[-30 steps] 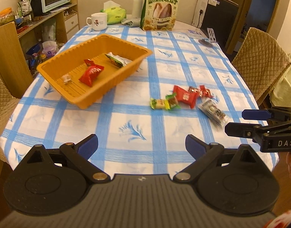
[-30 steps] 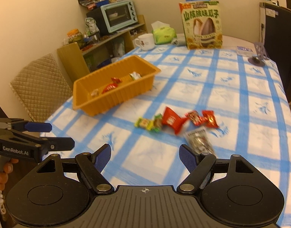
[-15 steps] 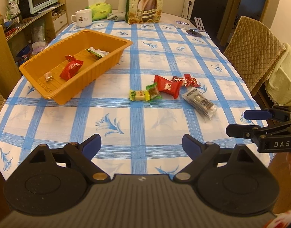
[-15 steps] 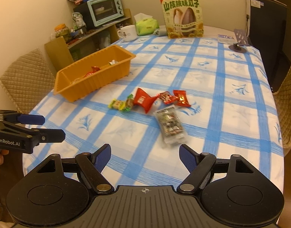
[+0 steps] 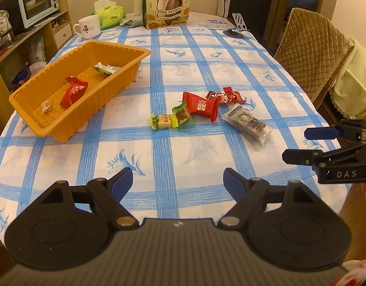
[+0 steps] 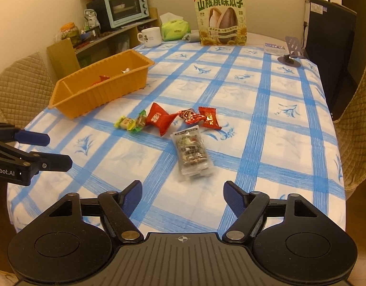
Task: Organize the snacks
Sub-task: 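Grasp the clear nut packet with right gripper while left tool approaches green-wrapped candy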
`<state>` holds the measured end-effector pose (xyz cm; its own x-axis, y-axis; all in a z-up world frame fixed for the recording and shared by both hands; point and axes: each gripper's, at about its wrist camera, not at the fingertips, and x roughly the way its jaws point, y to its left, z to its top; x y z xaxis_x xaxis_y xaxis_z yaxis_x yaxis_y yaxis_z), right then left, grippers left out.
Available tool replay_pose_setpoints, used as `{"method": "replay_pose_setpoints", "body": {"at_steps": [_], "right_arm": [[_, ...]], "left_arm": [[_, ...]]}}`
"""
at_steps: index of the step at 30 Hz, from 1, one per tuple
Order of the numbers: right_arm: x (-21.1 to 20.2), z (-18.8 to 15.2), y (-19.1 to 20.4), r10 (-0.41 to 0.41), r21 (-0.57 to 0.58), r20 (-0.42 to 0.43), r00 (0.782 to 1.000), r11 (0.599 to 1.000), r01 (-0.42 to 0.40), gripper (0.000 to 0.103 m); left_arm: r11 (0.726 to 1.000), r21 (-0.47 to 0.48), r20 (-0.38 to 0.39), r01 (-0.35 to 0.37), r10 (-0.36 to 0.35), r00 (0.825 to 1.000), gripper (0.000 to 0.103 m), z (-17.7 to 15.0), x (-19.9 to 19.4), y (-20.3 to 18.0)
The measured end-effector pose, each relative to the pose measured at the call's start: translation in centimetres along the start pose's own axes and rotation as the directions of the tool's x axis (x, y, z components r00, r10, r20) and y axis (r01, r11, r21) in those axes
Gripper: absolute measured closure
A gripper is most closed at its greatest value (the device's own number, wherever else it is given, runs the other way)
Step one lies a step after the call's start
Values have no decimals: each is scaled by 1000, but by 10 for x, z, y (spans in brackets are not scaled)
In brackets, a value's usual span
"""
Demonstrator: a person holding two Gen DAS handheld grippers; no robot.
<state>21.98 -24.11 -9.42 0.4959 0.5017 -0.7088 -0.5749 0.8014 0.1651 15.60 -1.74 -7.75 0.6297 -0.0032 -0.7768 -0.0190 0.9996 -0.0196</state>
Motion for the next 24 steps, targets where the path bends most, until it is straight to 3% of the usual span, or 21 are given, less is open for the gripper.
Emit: {"method": "replay_pose_setpoints", "body": {"at_steps": [12,24], "right_arm": [[33,20,-5,-26,-55,5,1000,998,27,45],[75,34,-5,-43,-90,-33,999,995,40,47]], "left_arm": [[999,43,-8,-11,11,1000,25,16,27,7],[996,85,-26,4,-2,1000,27,27,55,10]]}}
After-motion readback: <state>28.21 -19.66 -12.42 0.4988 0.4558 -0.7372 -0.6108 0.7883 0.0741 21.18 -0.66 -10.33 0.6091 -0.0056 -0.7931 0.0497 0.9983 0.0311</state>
